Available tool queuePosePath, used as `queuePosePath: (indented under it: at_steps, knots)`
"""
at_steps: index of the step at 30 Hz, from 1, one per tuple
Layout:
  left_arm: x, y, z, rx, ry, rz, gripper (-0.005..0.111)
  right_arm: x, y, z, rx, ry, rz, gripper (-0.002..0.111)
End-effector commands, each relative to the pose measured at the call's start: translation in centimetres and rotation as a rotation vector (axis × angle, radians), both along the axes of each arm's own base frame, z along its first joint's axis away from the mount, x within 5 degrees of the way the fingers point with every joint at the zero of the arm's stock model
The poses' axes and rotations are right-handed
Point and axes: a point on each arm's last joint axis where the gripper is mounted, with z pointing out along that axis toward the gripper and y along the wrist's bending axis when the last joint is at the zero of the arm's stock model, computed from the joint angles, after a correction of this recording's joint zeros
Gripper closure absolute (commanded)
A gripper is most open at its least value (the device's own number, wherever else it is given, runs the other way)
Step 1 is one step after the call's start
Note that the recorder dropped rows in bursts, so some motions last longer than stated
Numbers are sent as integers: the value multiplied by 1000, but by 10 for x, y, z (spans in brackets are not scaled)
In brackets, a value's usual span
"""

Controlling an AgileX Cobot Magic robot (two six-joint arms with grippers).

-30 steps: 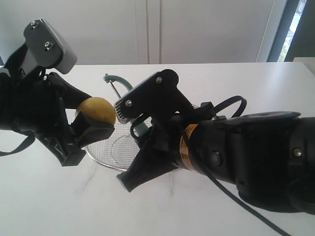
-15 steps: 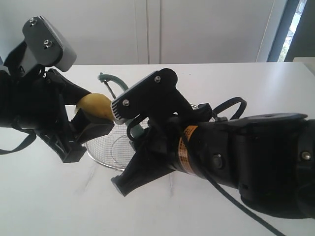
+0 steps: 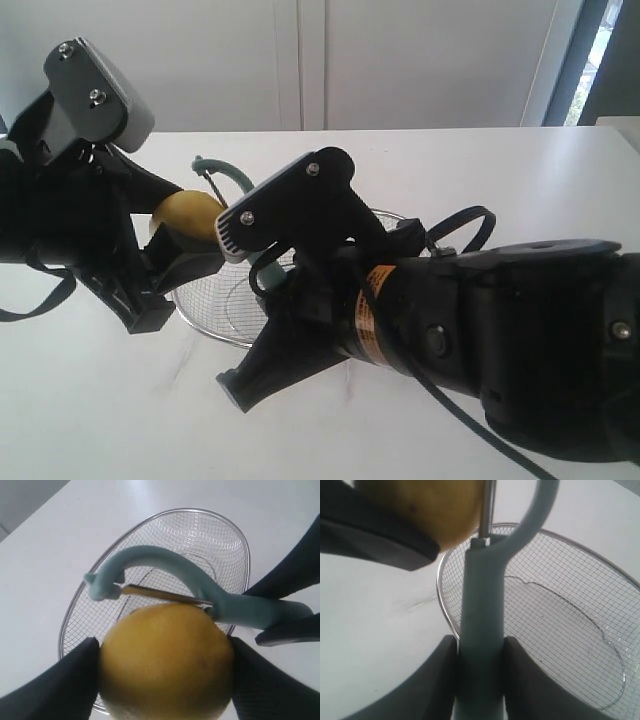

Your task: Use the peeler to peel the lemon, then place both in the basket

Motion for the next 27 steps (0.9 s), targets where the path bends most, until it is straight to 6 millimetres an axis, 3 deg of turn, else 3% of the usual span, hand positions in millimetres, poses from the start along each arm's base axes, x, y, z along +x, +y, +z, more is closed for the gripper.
queuePosePath:
  at_steps: [1,27]
  knots:
    - [-1,2,3,-22,-14,11,107,-2,2,6,16,-15,17,108]
    - [-1,2,3,-23,-16,12,107,-9,-5,24,80,-35,18,108]
